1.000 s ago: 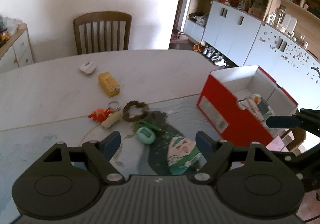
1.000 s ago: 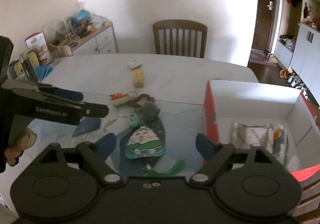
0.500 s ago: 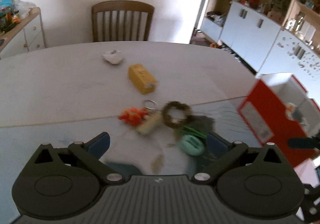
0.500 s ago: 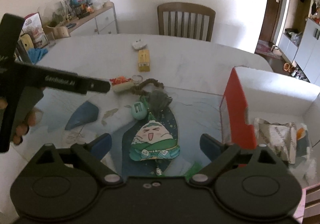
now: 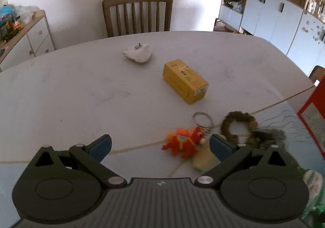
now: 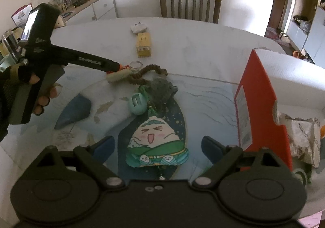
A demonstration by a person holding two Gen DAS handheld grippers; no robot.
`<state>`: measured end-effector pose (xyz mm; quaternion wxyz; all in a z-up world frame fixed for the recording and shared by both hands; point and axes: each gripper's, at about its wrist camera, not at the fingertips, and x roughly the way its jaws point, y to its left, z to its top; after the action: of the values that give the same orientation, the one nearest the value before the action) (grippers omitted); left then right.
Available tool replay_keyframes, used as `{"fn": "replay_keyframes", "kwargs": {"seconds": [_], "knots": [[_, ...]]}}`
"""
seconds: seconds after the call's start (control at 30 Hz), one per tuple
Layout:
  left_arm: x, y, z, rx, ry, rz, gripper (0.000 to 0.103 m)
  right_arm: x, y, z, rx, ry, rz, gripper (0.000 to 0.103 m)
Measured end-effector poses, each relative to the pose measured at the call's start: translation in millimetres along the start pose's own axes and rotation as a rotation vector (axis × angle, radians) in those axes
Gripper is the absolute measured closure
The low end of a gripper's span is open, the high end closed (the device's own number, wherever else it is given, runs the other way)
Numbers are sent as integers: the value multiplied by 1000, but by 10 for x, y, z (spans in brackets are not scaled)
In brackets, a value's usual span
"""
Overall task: Organize objects
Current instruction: 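Grasp the red horse keychain with left tool while right tool grasps green plush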
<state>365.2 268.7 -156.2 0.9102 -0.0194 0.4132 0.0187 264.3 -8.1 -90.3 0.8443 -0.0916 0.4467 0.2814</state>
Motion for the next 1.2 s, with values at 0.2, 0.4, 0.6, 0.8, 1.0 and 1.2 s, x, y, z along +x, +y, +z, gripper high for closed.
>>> {"fn": "replay_keyframes", "kwargs": {"seconds": [0.2, 0.4, 0.6, 0.8, 1.0, 1.2], "knots": [[113, 38, 33, 17, 13, -23, 0, 109, -4, 15, -7, 26, 0, 13], [140, -32, 18, 51, 7, -46, 0, 197, 8, 46, -13, 41, 3, 14], [148, -82, -9, 65, -12, -62, 1, 306, 12, 39, -19, 63, -5, 24], [119, -88, -41, 53, -27, -99, 20, 402, 5, 33, -16, 76, -1, 28], [62, -138, -55, 50, -30, -149, 51, 426, 78, 33, -39, 79, -10, 31], [52, -176, -52, 52, -12, -121, 73, 361, 90, 40, -44, 66, -20, 40]]}}
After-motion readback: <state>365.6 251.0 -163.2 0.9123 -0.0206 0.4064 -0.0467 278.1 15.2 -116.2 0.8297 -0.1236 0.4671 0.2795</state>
